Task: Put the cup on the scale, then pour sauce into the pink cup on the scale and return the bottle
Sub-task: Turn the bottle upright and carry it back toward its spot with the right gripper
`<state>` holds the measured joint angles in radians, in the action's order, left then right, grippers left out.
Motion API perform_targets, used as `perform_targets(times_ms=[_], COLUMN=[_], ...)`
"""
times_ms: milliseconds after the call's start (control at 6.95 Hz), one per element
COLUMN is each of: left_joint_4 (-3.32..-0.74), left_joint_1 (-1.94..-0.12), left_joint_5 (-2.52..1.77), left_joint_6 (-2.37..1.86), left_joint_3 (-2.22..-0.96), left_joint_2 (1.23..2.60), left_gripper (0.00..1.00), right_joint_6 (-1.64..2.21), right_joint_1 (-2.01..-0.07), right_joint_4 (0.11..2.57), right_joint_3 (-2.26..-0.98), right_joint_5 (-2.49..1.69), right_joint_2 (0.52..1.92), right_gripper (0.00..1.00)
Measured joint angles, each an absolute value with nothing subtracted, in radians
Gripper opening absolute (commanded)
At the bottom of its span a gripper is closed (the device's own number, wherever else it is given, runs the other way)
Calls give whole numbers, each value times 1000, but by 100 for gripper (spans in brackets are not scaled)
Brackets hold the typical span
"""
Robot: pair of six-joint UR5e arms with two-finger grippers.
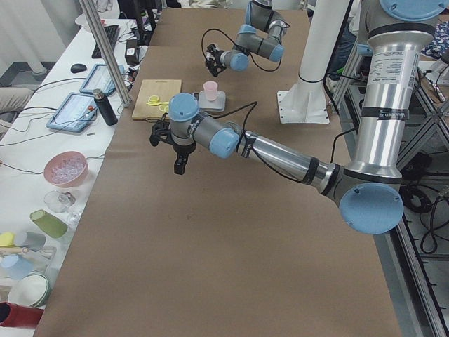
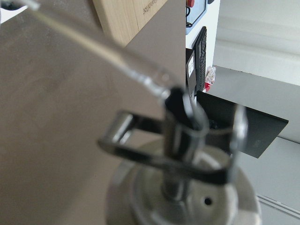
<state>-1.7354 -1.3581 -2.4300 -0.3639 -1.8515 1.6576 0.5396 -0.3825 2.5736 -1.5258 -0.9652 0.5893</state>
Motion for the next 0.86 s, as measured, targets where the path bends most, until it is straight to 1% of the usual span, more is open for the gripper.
perform_targets(times_ms=[288,864], left_joint_4=[-1735,-1733], left_joint_1=[-1360,-1366], left_joint_5=[-2430,-2429], left_joint_6=[-365,-364], left_joint_3=[-1855,-1862], left_joint_2=[1659,1665], left_gripper=[97,97], right_joint_6=[525,413], right_joint_1=[-420,-547], right_joint_4=[2439,2101], right_joint_3=[-1589,-1619], right_joint_5=[-991,-1169], right_joint_2=[643,764], right_gripper=[0,0])
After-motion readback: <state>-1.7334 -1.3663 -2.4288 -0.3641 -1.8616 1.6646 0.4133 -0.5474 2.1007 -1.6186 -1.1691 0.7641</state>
